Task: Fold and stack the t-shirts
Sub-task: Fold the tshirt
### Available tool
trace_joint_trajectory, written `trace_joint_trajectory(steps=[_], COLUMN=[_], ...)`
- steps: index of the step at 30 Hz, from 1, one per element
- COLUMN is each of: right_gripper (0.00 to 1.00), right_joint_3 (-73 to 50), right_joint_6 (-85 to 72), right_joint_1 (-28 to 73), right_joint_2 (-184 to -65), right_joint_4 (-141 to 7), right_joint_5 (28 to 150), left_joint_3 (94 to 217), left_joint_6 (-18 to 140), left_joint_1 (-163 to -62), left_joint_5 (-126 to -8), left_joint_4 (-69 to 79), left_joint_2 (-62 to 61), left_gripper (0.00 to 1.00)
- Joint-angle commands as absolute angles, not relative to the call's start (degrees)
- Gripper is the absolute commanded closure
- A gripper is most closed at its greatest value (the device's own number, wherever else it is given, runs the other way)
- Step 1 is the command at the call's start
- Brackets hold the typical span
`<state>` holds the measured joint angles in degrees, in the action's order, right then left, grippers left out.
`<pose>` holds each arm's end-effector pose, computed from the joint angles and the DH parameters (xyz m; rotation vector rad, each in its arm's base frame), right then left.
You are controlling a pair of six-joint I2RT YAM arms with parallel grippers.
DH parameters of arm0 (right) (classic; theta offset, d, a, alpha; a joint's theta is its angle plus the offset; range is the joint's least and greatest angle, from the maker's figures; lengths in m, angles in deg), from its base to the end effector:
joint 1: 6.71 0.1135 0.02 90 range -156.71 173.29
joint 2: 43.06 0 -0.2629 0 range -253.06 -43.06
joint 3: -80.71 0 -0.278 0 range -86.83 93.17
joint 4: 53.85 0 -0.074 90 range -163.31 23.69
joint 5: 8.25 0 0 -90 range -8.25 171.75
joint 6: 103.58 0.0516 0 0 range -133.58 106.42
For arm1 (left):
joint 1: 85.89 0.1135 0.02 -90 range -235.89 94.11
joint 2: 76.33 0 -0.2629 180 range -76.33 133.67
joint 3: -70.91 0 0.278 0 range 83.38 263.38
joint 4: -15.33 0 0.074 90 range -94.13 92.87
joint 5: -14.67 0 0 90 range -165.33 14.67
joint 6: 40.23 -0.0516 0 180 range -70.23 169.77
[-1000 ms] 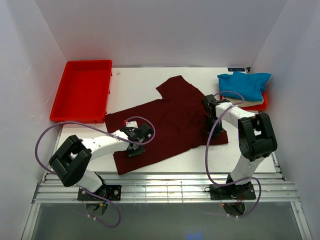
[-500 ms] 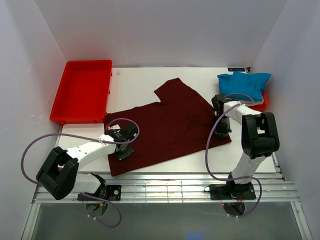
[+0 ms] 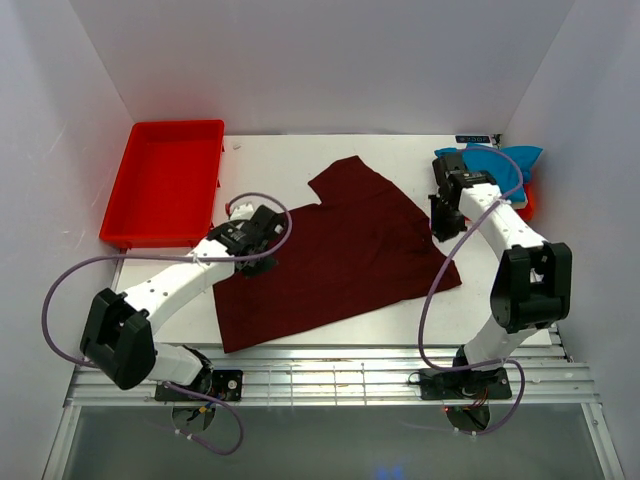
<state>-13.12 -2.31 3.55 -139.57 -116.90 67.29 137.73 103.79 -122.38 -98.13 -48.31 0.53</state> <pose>0.3553 0.0512 0.2060 0.0765 2.7978 -0.2725 0.2275 -0.1434 0.2044 -0.4813 2.6172 0.1067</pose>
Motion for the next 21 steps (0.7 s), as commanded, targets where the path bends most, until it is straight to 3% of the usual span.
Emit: trace_joint_trajectory(steps=[1, 11, 17, 21], right_gripper=[0.92, 0.88, 0.72, 0.69], right_joint_3=[-6.94, 4.74, 14.48, 18.64], right_joint_6=[-4.96, -7.25, -9.18, -10.50], right_joint_1=[4.19, 8.05, 12.79, 15.61], right_joint_2=[-135.26, -148.78, -156.16, -161.00], right_joint_4=[-116.16, -113.95, -114.39, -116.58], right_joint_5=[74.17, 84.12, 87.11, 86.15], left_joint_3=[146.38, 151.23, 149.47, 149.65], left_joint_6=[97.59, 92.93, 94.07, 94.42], left_joint_1=[-122.19, -126.40, -130.09, -132.29], left_joint_5=[-100.12, -91.15, -87.90, -87.37], left_joint_4=[-45.91, -35.11, -32.20, -31.85], left_joint_2=[4.16, 15.42, 17.79, 19.55], left_gripper=[1.00, 1.00, 1.00, 1.00])
